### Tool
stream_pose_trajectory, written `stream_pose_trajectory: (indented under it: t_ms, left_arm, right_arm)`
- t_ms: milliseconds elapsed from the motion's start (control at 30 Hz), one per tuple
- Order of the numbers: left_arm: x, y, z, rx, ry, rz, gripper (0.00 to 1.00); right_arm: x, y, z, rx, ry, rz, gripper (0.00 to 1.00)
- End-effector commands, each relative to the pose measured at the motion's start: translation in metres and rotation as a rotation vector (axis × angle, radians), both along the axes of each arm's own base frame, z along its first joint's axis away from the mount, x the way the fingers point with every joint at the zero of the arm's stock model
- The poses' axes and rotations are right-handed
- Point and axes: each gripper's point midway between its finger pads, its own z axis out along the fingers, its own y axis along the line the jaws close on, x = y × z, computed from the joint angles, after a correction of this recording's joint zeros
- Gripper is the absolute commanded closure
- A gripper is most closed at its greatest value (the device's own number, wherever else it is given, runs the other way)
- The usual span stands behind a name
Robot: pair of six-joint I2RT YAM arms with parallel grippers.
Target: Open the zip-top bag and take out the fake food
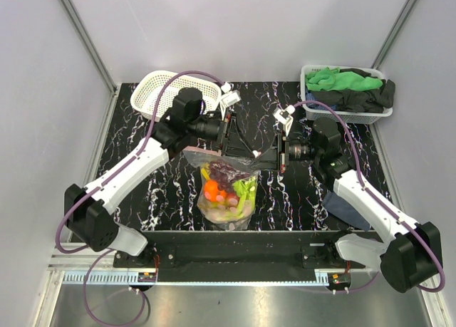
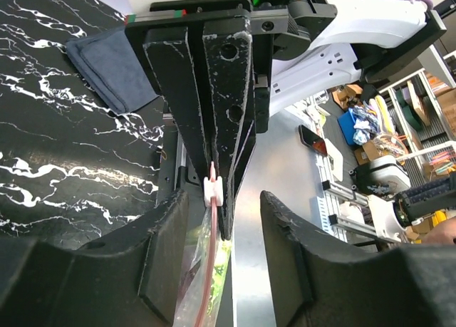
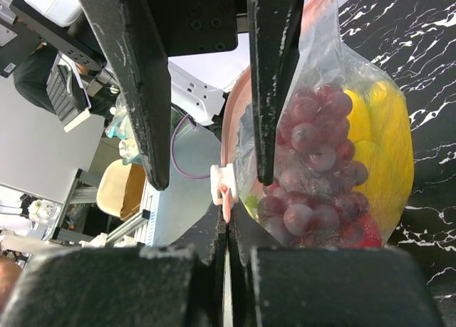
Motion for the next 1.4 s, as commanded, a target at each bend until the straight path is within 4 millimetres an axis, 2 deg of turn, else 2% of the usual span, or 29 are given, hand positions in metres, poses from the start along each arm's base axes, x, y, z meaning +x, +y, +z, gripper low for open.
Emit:
stream_pose_trajectory:
  t_ms: [0, 300, 433, 600, 700, 833, 1033, 1100, 1167, 1200, 1267, 1300, 1333, 1367]
  left_arm:
    - [-0.003, -0.003, 0.018, -0.051, -0.047, -0.034, 0.53]
    - [0.002, -0.011, 0.012, -0.044, -0.036, -0.035, 0.63]
    - [0.004, -0.013, 0.012, -0.045, -0.034, -0.028, 0.71]
    - [0.003, -0.012, 0.015, -0.063, -0.043, -0.023, 0.97]
    - [0.002, -0.005, 0.019, -0.073, -0.065, -0.004, 1.00]
    - [0.000, 0.006, 0.012, -0.052, -0.077, 0.020, 1.00]
    - [0.004, 0.032, -0.004, 0.043, -0.121, 0.107, 1.00]
    - [0.005, 0.047, -0.010, 0.081, -0.140, 0.140, 1.00]
    - [0.011, 0.062, -0.021, 0.119, -0.135, 0.204, 1.00]
    - [0.006, 0.072, -0.023, 0.140, -0.126, 0.237, 1.00]
    - [0.016, 0.094, -0.042, 0.217, -0.118, 0.362, 1.00]
    - [0.008, 0.105, -0.040, 0.236, -0.130, 0.410, 1.00]
    - [0.017, 0.118, -0.047, 0.285, -0.133, 0.511, 1.00]
    - [0.014, 0.125, -0.059, 0.318, -0.109, 0.548, 1.00]
  right_arm:
    - [0.000, 0.000, 0.024, 0.036, -0.078, 0.016, 1.00]
    - [-0.001, -0.001, 0.020, 0.030, -0.072, 0.007, 1.00]
    - [-0.001, -0.001, 0.020, 0.030, -0.072, 0.004, 1.00]
    - [0.001, -0.002, 0.018, 0.023, -0.070, -0.016, 1.00]
    - [0.003, -0.003, 0.015, 0.016, -0.070, -0.052, 1.00]
    - [0.012, -0.003, 0.013, 0.023, -0.063, -0.124, 1.00]
    - [0.016, -0.007, 0.012, 0.042, -0.047, -0.189, 1.00]
    - [0.018, -0.009, 0.010, 0.039, -0.042, -0.203, 1.00]
    - [0.026, -0.015, 0.008, 0.033, -0.035, -0.245, 1.00]
    - [0.032, -0.019, 0.004, 0.019, -0.031, -0.274, 1.00]
    - [0.050, -0.030, -0.001, -0.003, -0.023, -0.350, 1.00]
    - [0.057, -0.035, -0.006, -0.022, -0.017, -0.375, 1.00]
    - [0.064, -0.039, -0.007, -0.033, -0.013, -0.400, 1.00]
    - [0.072, -0.046, -0.012, -0.051, -0.012, -0.429, 1.00]
